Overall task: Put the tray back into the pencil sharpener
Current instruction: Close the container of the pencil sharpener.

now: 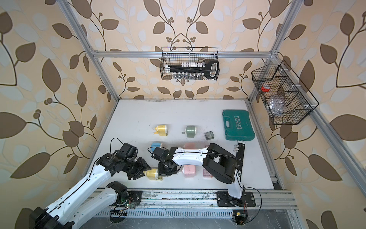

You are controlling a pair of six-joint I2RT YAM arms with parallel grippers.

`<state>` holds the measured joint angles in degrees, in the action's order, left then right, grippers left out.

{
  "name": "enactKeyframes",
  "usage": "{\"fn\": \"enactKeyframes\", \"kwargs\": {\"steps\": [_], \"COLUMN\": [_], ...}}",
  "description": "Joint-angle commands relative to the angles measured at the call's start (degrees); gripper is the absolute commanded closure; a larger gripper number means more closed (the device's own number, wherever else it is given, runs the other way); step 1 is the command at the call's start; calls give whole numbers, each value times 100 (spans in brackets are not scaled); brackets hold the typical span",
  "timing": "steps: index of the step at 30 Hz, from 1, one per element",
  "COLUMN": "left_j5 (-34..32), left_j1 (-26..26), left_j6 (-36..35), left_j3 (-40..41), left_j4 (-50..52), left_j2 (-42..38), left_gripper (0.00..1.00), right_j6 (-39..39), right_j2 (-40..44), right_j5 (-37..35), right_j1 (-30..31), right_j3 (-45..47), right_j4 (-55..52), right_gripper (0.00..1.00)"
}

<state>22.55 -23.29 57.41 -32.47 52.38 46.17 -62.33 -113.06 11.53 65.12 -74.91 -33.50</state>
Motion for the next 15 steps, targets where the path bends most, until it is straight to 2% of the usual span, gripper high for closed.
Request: {"fn": "enactKeyframes", "kwargs": {"steps": [1,15], "left_j5": [110,92], "left_j1": [-18,-17], "left_j6": [7,40], "left_j3": [120,126], "left_j4": [181,194], "left_j2": [-38,-75], "left_gripper": [49,47], "right_j6": [-24,-236], "right_j2": [-24,276], "right_j5": [50,68], "right_j1": [18,57], "right_j3": [-51,387], "right_j4": [-21,106], "right_gripper": [98,97]}}
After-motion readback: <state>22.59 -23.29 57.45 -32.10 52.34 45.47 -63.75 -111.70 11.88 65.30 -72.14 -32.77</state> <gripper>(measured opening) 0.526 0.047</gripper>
